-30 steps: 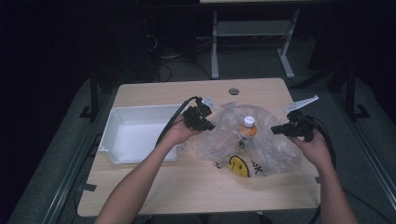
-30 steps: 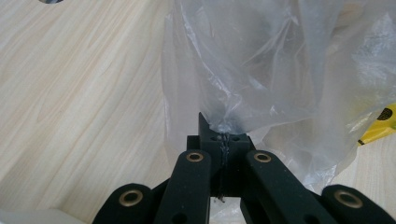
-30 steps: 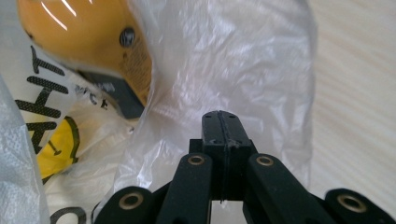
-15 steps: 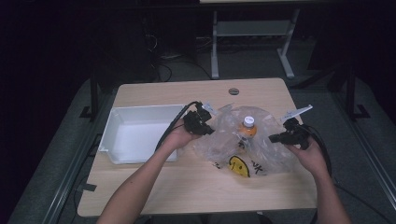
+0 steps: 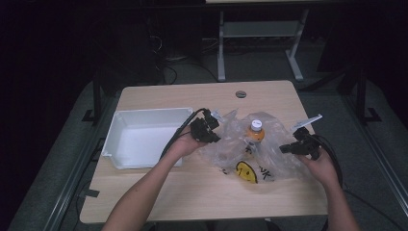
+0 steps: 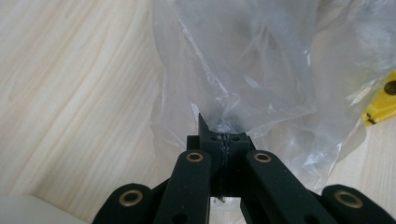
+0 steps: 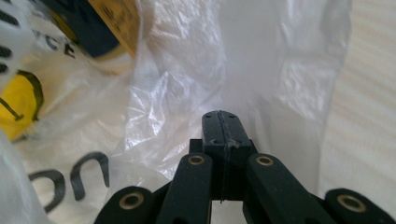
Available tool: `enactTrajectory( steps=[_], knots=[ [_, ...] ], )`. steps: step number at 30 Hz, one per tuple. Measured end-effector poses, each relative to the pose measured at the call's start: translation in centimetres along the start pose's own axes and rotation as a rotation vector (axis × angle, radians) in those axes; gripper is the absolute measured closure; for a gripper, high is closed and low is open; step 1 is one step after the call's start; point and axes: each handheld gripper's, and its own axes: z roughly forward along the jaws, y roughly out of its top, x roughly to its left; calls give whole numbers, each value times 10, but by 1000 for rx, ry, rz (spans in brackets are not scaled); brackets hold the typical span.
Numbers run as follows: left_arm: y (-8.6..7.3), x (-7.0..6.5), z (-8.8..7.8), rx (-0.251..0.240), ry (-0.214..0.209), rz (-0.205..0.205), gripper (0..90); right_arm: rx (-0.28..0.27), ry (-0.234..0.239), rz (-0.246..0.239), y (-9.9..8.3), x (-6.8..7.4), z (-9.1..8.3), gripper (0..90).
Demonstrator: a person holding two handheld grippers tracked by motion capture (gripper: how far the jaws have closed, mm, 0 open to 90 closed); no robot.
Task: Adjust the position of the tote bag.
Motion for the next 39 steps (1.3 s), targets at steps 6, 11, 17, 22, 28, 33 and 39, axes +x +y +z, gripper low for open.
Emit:
enactTrajectory(
  steps=[6, 11, 17, 22, 28, 33, 39],
  knots=[
    [0, 0, -6, -13, -15, -3, 890, -37, 4, 16, -5, 3, -8, 899],
    [-3, 1, -14, -45, -33, -26, 820, -82, -1, 4, -2, 8, -23, 899],
    [-9, 1, -28, -80, -43, -48, 722, -104, -11, -20, 1, 15, -33, 898],
    [-12, 4, -40, -111, -55, -62, 679, -119, -6, -22, 3, 19, -35, 897],
    [-11, 3, -48, -138, -72, -52, 638, -148, -11, -41, 6, 26, -42, 833],
    [-4, -1, -56, -142, -83, -25, 585, -175, -20, -54, 8, 33, -51, 726],
    [10, -5, -66, -149, -100, 7, 497, -215, -18, -73, 5, 41, -59, 653]
  ],
)
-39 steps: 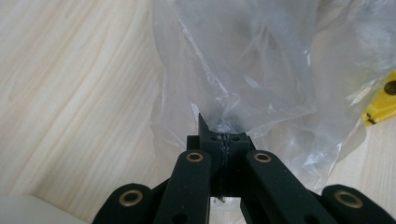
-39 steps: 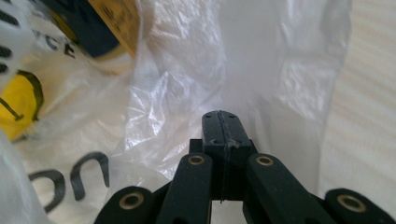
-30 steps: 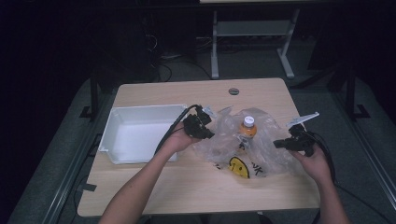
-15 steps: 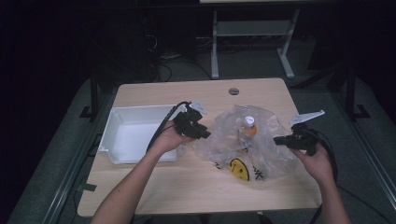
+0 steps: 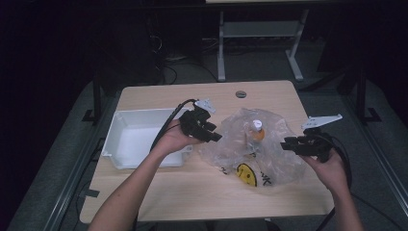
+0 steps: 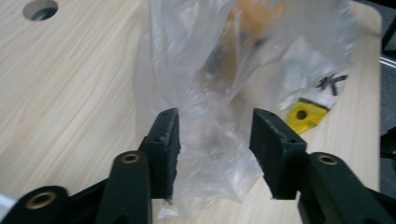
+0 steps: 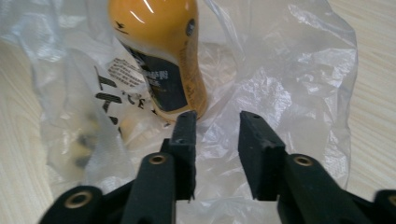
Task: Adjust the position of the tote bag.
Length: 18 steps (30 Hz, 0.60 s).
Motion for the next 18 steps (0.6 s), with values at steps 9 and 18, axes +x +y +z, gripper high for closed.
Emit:
enactTrajectory(
  steps=[9, 18],
  knots=[
    [30, -8, -8, -31, 0, 27, 404, -27, 13, -9, -5, 5, -5, 589],
    [53, -10, -5, -47, -10, 36, 381, -22, 7, -7, -7, 5, -4, 583]
  ],
)
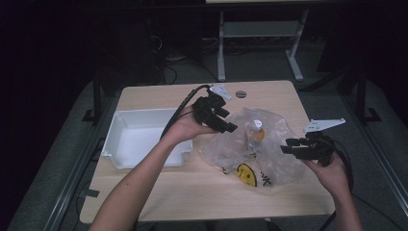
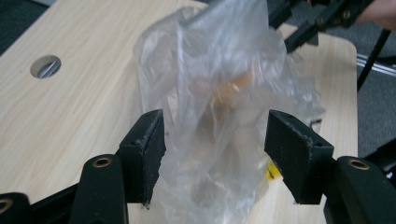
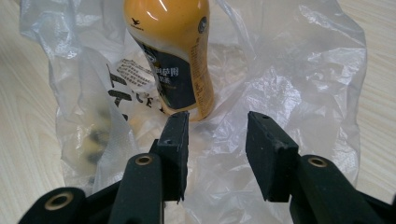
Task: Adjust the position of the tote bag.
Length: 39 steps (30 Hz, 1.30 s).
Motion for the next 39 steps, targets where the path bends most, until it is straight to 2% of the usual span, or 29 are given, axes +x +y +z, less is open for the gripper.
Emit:
enactTrajectory(
  steps=[1, 2, 3, 5, 6, 10, 12, 14, 17, 20, 23, 25, 28, 30, 34, 36, 39],
  knots=[
    [1, 1, 1, -6, -11, -9, 394, -1, 0, 2, 0, 0, 0, 581],
    [2, 2, 3, -6, -9, -16, 401, -1, 1, 4, 0, -1, -1, 579],
    [3, 3, 5, 8, 4, -3, 400, -2, 0, 6, 1, -1, -1, 574],
    [5, 4, 8, 9, 2, -15, 409, -4, 2, 6, 2, -3, -1, 566],
    [6, 6, 9, 14, 2, -6, 418, -1, 4, 8, 3, -3, -2, 561],
    [10, 10, 16, 28, 13, -17, 487, -4, -2, 0, 6, -4, -3, 528],
    [9, 12, 19, 20, -9, -18, 569, -8, -5, -5, 9, -5, -2, 512],
    [9, 12, 21, 17, -3, -27, 655, -6, -11, -20, 11, -8, -2, 503],
    [7, 10, 22, -4, -9, -14, 809, 7, -19, -9, 16, -12, -2, 487],
    [3, 8, 25, 10, -29, 5, 883, 10, -19, 3, 20, -24, -1, 446],
    [-3, 6, 26, 31, -37, 20, 892, 16, -22, 21, 24, -34, 3, 392],
    [-9, 4, 27, 30, -45, 20, 894, 22, -31, 6, 26, -40, 6, 373],
    [-20, 2, 32, 51, -48, 32, 895, 30, -9, 14, 32, -46, 12, 362],
    [-26, 1, 36, 64, -45, 31, 895, 29, -6, 3, 36, -49, 17, 358],
    [-37, 0, 41, 80, -48, 35, 895, 95, -27, 23, 42, -60, 33, 352],
    [-41, -1, 43, 85, -43, 38, 895, 116, -29, 32, 42, -64, 40, 406],
    [-46, -4, 46, 105, -35, 41, 896, 156, -29, 34, 40, -67, 49, 577]
  ],
)
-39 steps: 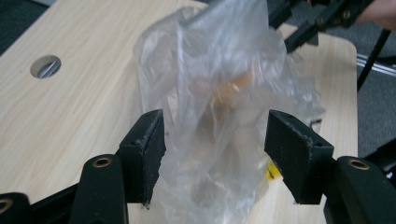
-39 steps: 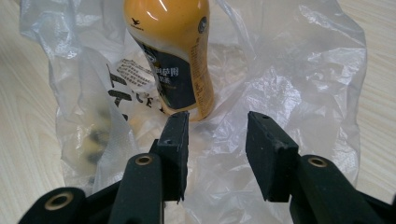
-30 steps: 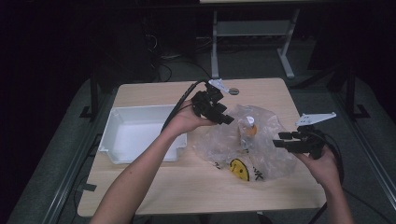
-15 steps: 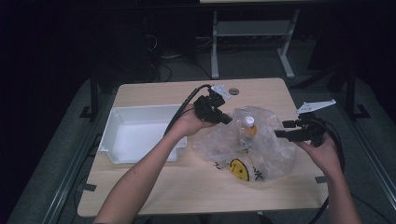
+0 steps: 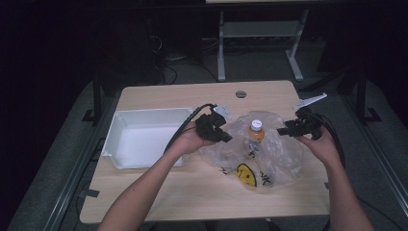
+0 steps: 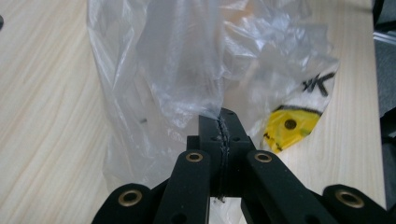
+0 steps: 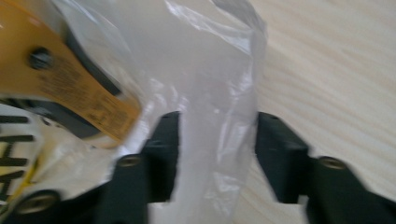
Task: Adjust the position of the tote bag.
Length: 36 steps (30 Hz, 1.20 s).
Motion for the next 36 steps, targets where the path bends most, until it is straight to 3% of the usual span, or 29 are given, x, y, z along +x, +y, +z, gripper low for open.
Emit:
enactTrajectory(
  steps=[4, 8, 21, 27, 36],
  knots=[
    [-6, 0, 3, 16, 2, 1, 896, 32, 4, 3, -1, -2, 6, 776],
    [-12, 0, 9, 32, 7, 0, 896, 52, 3, 14, -5, -4, 8, 850],
    [-32, -2, 21, 73, 34, -18, 897, 63, 36, 71, -25, -6, 14, 878],
    [-44, -2, 27, 77, 33, -53, 897, 99, 28, 77, -26, -5, 20, 880],
    [-51, -4, 33, 90, 25, -60, 897, 120, 17, 125, -29, -7, 25, 885]
  ],
)
